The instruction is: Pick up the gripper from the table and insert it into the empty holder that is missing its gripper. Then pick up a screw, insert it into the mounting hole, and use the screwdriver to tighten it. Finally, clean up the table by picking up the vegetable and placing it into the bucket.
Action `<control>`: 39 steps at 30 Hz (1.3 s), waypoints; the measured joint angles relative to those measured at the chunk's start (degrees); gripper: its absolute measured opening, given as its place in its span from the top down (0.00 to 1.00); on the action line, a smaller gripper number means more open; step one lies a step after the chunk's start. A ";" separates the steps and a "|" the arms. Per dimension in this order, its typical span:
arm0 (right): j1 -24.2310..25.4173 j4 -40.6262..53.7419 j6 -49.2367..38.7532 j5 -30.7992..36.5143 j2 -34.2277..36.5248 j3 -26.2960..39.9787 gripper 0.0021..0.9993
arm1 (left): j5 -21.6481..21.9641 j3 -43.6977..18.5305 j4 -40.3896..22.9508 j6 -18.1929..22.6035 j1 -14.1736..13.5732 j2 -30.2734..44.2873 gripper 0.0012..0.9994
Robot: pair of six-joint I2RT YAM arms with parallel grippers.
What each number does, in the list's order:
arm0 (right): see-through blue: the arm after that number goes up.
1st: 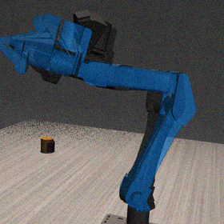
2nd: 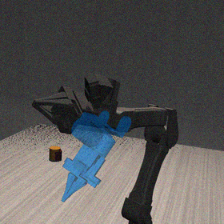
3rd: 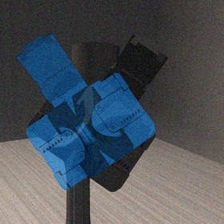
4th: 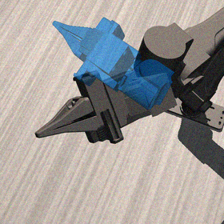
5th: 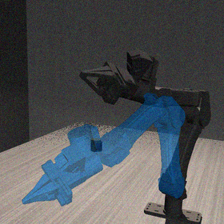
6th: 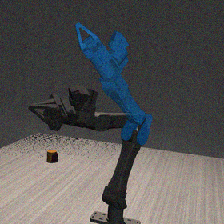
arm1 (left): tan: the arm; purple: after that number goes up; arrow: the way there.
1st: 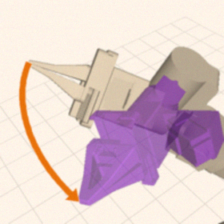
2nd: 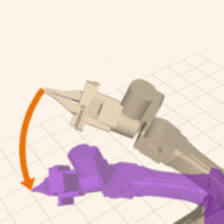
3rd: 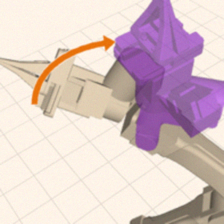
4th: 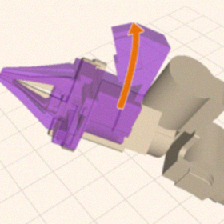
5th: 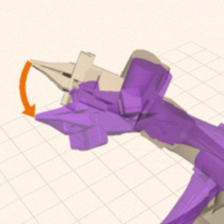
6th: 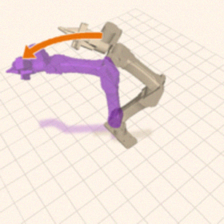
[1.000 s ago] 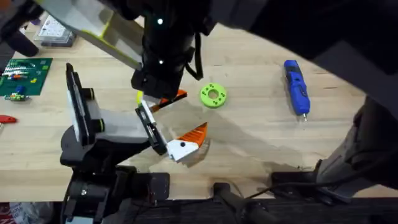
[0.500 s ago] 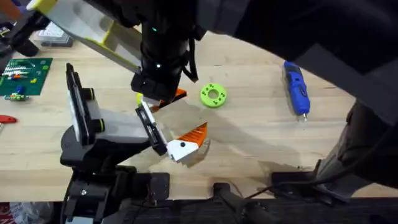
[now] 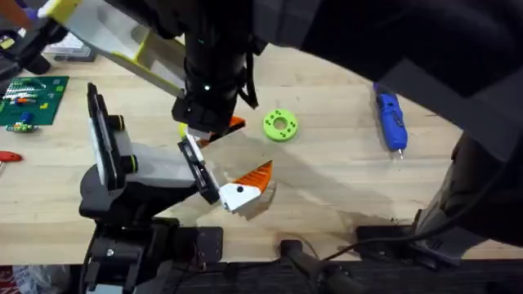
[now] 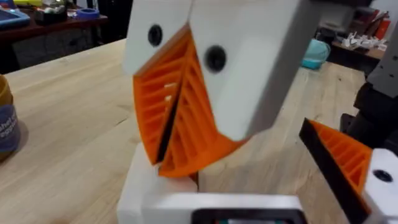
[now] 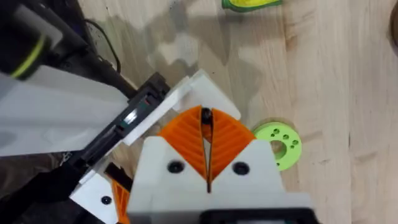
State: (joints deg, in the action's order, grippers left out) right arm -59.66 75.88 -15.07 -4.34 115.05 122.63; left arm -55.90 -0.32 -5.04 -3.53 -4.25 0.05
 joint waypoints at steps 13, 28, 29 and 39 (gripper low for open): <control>-0.02 0.05 0.00 0.00 0.04 0.13 1.00 | 0.00 0.00 0.00 0.04 0.00 0.00 0.00; -0.06 0.45 0.00 0.09 0.04 0.13 0.57 | 0.02 0.00 0.02 0.06 0.00 0.00 0.00; -0.04 0.55 -0.04 0.45 0.04 0.13 0.42 | 0.04 0.00 0.04 0.06 0.00 0.00 0.00; 1.01 0.99 -0.41 2.40 -0.12 0.65 0.00 | 0.09 0.00 0.06 0.11 0.00 0.00 0.00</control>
State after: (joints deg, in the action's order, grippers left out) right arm -58.65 76.86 -15.48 -1.94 114.92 123.28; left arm -55.81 -0.32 -4.97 -3.42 -4.25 0.05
